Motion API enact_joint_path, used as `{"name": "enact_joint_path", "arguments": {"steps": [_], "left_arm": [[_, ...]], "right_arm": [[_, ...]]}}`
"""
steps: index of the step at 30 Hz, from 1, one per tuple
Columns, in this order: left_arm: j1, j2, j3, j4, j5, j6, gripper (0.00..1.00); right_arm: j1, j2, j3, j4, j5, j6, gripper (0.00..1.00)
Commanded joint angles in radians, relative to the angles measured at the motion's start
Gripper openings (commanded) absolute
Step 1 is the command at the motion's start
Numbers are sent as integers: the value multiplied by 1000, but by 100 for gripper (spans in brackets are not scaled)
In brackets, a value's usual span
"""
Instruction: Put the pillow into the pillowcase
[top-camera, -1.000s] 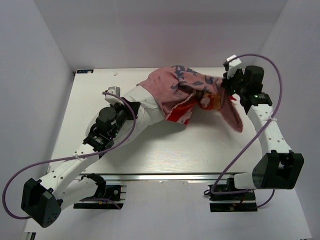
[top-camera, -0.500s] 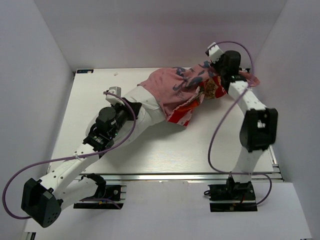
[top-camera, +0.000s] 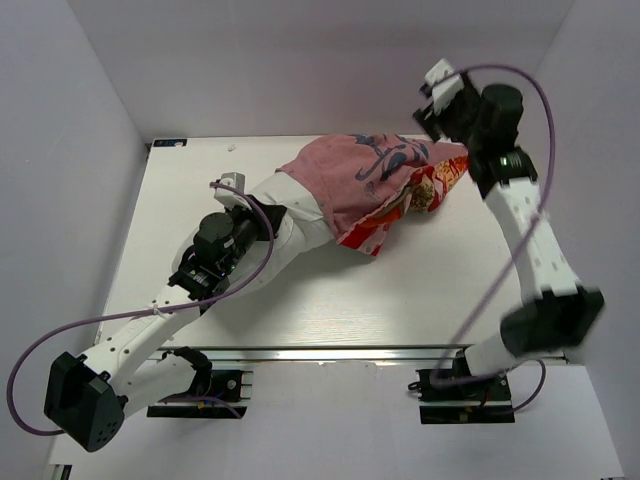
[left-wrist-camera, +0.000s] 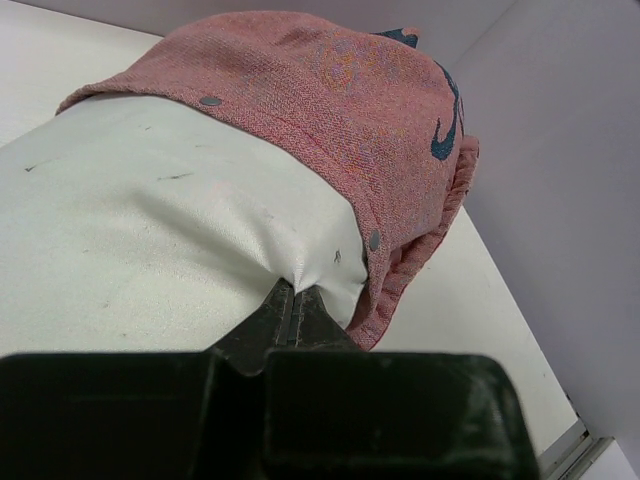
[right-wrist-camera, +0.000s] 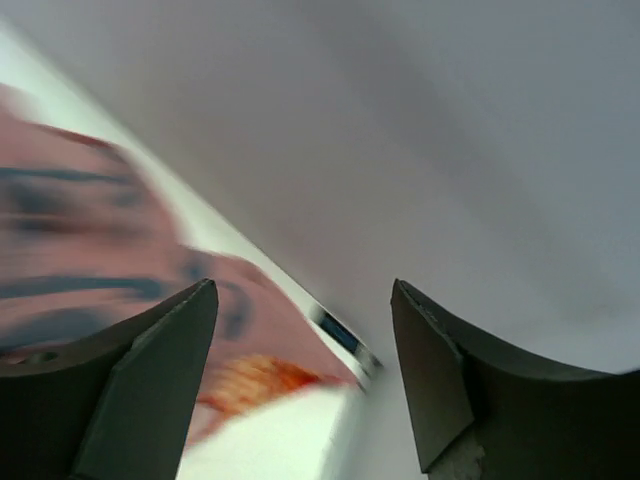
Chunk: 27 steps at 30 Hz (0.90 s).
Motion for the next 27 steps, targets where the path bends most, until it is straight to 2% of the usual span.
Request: {"name": "enact_joint_path", "arguments": {"steps": [1,2,4,5,8,9,10,14,17,24,27], "left_arm": [[6,4,41,110,49,-20,0],[6,15,43,114,54,-20,0],[7,21,49,116,57,-22,0],[9,22,51,120,60,-22,0],[9,19,55,110,58,-20,0],[9,18,57,105,58,-19,0],[7,16,57,102,57,-19,0],[9,18,52,107,63,-22,0],[7,16,54,111,68,-29,0],[9,10,63,99,68,-28,0],[9,5,57,102,68,-31,0]], "right_arm": [[142,-215,-205,-191,-372,86,73],[240,-251,-333,-210,-383,88,72],[331,-369,-476,-187,-372,164,71],[407,-403,-604,-137,-353,166,72],[487,-489,-717,-96,-311,64,84],[488,-494,-734,-122,-335,-2,89],[486,-497,-744,-142,-339,-155,89],[485,-473,-805,-121,-281,-488,89],[478,-419,-813,-17,-228,-608,89],[480,-298,-753,-4,-264,-773,88],[480,-247,-738,-38,-235,-829,81]]}}
